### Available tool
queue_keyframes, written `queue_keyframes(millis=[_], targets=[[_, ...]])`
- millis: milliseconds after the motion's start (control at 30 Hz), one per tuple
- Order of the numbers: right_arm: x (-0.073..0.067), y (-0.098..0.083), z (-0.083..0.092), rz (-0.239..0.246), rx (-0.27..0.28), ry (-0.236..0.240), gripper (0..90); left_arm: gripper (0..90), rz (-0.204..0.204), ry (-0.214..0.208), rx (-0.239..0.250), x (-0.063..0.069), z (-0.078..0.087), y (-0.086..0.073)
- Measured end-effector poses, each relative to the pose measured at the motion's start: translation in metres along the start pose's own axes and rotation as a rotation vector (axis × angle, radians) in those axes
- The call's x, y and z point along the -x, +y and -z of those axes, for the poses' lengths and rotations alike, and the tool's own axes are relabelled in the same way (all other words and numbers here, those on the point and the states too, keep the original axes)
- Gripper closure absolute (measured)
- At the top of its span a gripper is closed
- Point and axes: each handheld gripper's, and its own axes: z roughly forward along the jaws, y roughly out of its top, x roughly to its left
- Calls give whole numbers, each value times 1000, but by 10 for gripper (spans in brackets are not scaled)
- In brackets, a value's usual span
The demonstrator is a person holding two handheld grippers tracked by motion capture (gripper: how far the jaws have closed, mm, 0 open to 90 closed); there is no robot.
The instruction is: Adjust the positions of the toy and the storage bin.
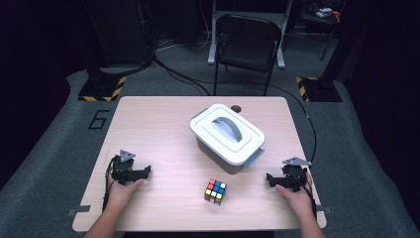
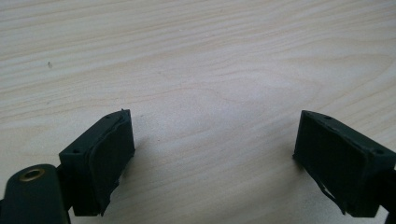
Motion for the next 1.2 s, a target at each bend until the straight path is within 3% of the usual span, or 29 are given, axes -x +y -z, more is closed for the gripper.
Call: queue_keyframes(millis=[833,1100,1200], targets=[[1,0,0,11,-2,4,0,148,0,0,3,2,2,-1],[1,0,0,9,0,2,1,237,1,-8,15,5,3,-1],[1,0,0,10,0,2,1,311,3,-35,4,9,6,1]])
